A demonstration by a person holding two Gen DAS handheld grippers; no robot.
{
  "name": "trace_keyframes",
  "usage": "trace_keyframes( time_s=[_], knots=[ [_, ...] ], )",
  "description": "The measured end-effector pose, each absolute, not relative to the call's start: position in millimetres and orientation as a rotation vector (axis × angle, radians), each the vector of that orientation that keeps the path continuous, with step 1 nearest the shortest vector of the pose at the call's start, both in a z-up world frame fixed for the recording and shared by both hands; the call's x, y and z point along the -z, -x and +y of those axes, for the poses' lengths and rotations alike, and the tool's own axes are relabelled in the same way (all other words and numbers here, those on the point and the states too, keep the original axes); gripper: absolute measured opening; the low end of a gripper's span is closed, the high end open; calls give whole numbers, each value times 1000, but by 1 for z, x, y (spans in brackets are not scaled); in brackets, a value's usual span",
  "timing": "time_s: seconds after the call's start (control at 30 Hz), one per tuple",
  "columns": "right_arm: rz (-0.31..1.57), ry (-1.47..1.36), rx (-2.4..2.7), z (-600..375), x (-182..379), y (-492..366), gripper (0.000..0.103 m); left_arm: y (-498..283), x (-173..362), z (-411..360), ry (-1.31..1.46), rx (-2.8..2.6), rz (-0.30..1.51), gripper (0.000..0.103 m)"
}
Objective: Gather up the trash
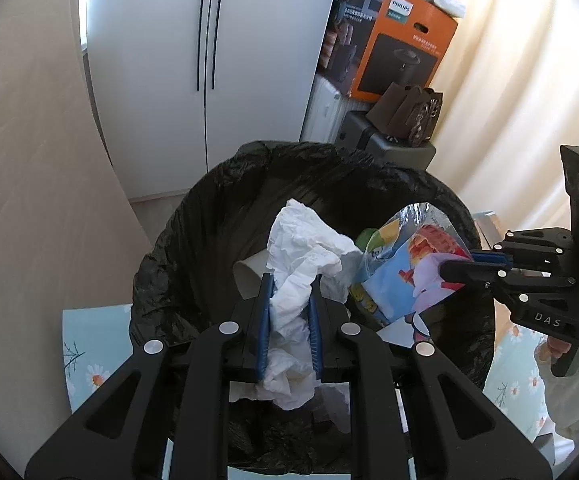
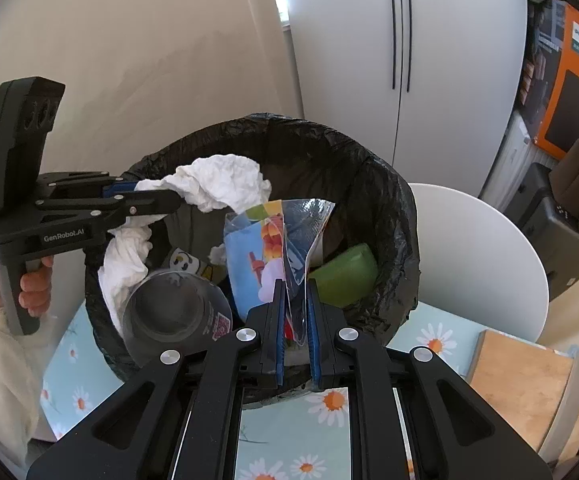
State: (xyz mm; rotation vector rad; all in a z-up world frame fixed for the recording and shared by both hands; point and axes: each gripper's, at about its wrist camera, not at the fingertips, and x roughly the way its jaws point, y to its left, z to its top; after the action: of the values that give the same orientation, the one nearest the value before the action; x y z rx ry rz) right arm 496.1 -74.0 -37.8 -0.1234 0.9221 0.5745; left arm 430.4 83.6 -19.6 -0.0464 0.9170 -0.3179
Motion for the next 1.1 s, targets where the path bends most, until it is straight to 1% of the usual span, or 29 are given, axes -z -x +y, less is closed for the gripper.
trace_keyframes(
  time_s=[0.2, 0.23, 0.3, 0.37, 0.4, 0.43, 0.47, 0.5, 0.53, 0.57, 0.6, 0.63, 0.67, 0.7, 0.77, 0.87, 1.1],
  knots=[
    [926, 122, -573, -75, 40, -495, 11, -430, 18, 82, 15, 297, 920, 18],
    [923, 123, -572, -75, 40, -495, 11, -430, 19, 81, 13, 296, 920, 19],
    [918, 125, -572, -75, 40, -493, 11, -427, 19, 82, 11, 283, 912, 25],
    [908, 123, -569, -76, 38, -491, 14, -421, 17, 84, 13, 275, 900, 35],
    [900, 121, -565, -77, 36, -488, 17, -419, 16, 85, 12, 275, 893, 46],
    [896, 117, -564, -78, 35, -487, 18, -415, 14, 85, 6, 269, 882, 54],
    [889, 112, -565, -80, 32, -484, 21, -412, 11, 86, 1, 260, 871, 63],
    [881, 109, -560, -82, 30, -482, 26, -408, 8, 86, -2, 256, 858, 65],
    [872, 106, -554, -85, 27, -479, 30, -403, 4, 87, 2, 258, 843, 71],
    [863, 99, -551, -88, 24, -476, 39, -397, 0, 88, 8, 254, 826, 83],
    [854, 90, -552, -91, 22, -473, 44, -391, -4, 89, 11, 243, 805, 86],
    [848, 81, -552, -94, 20, -471, 46, -387, -7, 91, 14, 238, 788, 87],
    [838, 70, -548, -98, 17, -466, 52, -381, -11, 92, 19, 235, 775, 94],
    [828, 66, -539, -101, 15, -462, 60, -376, -14, 93, 25, 227, 762, 98],
    [813, 63, -521, -107, 11, -453, 68, -367, -19, 93, 16, 214, 747, 97],
    [791, 61, -501, -115, 4, -438, 85, -352, -27, 89, -11, 215, 744, 97],
    [746, 85, -465, -128, -11, -398, 88, -314, -41, 80, -2, 155, 706, 97]
  ],
)
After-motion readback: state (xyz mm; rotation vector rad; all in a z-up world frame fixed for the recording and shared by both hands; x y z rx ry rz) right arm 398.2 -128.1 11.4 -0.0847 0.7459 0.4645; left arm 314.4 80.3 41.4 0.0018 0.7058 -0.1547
